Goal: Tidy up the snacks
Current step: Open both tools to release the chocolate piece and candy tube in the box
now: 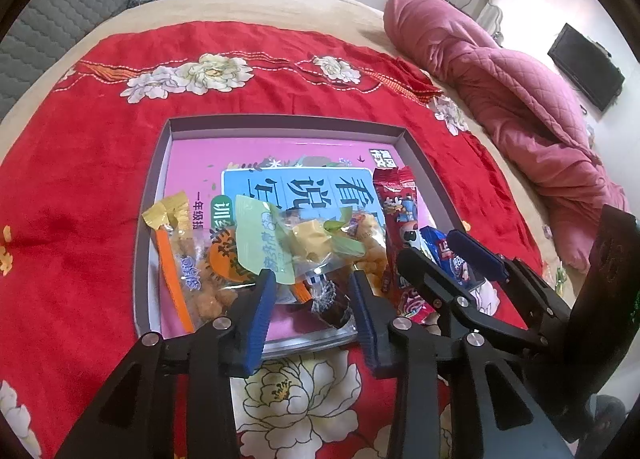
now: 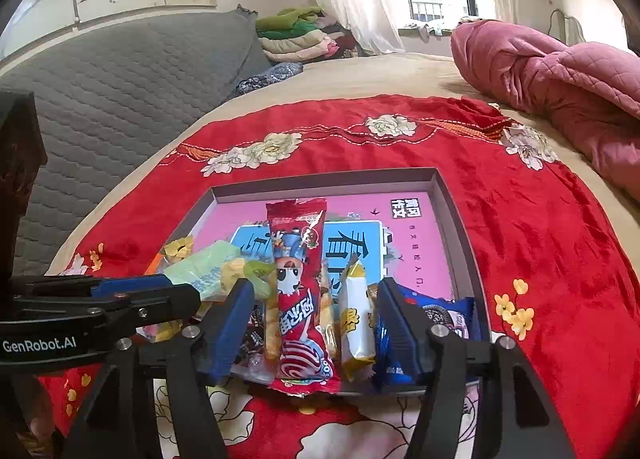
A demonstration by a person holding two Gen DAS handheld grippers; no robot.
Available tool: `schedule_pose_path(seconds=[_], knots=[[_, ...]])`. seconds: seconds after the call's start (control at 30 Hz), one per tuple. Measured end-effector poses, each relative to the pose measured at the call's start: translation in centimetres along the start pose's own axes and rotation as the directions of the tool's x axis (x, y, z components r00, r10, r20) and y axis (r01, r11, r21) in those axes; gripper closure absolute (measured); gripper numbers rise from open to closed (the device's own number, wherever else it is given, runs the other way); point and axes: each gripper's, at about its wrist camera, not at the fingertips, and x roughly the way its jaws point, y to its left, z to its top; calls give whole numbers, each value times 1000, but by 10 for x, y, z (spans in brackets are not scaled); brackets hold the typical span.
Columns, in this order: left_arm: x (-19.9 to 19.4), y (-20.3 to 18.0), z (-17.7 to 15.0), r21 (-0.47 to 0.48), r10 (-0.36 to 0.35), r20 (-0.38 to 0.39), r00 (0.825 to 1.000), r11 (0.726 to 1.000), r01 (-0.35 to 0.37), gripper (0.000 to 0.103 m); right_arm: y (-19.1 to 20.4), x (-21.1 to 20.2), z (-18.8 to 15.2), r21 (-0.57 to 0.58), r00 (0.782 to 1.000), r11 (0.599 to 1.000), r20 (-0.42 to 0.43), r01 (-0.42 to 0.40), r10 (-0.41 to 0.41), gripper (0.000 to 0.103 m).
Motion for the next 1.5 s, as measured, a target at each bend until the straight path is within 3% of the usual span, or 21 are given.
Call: schedule_pose_path(seconds=[0.27,0.7,1.17,1.5], knots=[[-7,-1,-1,1,6,12,1000,1000,-6,56,0,-7,0,-3,1000,1000,13,13,-13,36],[-19,-3,-6,4,16,32,999,1000,-16,51,-5,-20,-1,15,998,998,29,54,-54,16],[-33,-4,-11,2,25,53,998,1000,-25,47,-6,-46,-1,27,991,995,88,95,-97,6],[-52,-7,-20,12,39,80,996,999,-40,46,3,-66,-4,11,990,995,100,104,-104,6]])
